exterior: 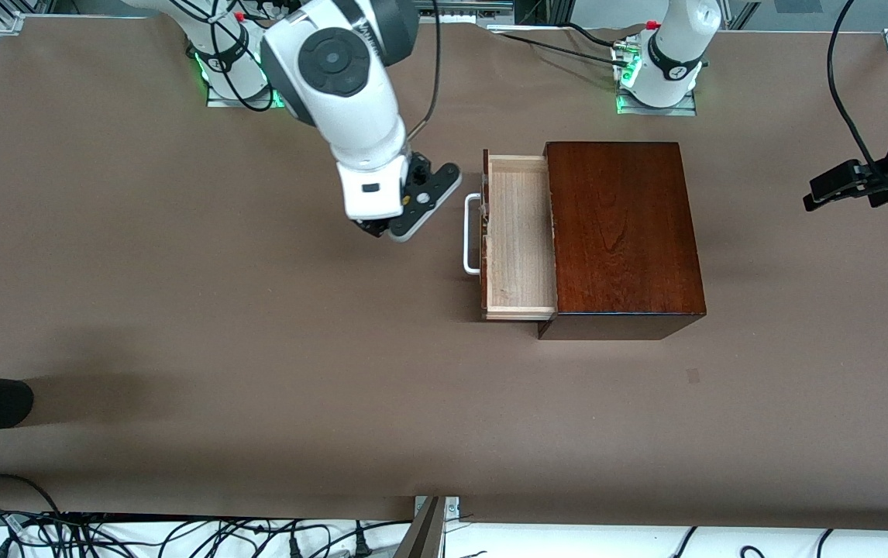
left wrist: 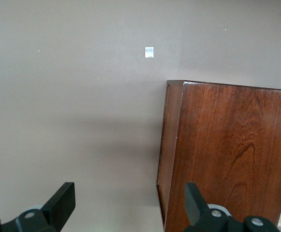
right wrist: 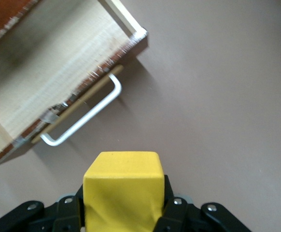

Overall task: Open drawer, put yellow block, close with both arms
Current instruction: 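Carry the yellow cube with the right gripper over the open drawer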

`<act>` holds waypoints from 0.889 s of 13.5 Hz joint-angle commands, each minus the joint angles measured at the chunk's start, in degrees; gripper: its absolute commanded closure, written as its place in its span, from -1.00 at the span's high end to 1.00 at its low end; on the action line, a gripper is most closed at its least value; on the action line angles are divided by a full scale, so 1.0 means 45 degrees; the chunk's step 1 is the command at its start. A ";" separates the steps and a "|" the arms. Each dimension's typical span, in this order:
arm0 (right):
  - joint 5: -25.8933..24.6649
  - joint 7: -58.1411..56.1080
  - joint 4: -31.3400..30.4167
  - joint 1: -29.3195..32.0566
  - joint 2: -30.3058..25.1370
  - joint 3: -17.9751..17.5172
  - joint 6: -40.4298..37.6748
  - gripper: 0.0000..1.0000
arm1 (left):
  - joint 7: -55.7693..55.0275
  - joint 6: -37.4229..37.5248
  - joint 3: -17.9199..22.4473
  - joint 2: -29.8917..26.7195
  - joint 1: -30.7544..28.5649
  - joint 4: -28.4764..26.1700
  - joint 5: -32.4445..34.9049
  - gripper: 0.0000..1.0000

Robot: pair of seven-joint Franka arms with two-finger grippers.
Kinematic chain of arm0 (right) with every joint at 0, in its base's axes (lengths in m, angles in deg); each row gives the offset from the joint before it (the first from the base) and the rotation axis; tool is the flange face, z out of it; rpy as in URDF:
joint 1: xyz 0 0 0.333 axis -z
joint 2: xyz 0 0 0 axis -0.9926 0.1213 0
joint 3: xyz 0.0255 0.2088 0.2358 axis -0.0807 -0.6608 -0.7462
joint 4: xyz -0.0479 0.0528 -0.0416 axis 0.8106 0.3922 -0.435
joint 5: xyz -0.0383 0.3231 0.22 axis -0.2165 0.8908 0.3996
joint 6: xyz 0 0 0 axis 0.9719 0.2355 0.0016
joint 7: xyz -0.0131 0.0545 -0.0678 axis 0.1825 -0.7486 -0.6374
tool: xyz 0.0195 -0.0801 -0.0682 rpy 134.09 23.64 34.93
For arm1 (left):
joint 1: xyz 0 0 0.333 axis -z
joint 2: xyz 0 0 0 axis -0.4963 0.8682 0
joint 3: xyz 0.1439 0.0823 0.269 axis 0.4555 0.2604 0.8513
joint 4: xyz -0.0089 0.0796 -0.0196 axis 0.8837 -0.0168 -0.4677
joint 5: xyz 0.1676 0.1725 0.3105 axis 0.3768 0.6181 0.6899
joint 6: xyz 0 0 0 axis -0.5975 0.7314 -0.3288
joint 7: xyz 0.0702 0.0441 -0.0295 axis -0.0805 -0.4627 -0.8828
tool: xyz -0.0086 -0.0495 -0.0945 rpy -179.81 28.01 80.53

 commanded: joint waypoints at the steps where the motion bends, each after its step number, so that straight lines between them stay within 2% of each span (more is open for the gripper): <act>1: -0.0179 -0.0283 0.1914 -0.0481 0.0973 0.0070 -0.0552 -0.92 | 0.0124 0.0070 0.0005 -0.0015 -0.0215 0.0012 -0.0116 1.00; 6: -0.0589 -0.0753 0.3031 -0.1262 0.2048 0.0070 -0.0553 -0.93 | 0.0105 0.0070 0.0005 0.0706 -0.0587 0.0636 -0.0096 1.00; 12: -0.0589 -0.2511 0.4418 -0.1360 0.3473 0.0070 -0.0358 -0.95 | 0.0085 0.0070 0.0005 0.0708 -0.0606 0.0637 -0.0096 1.00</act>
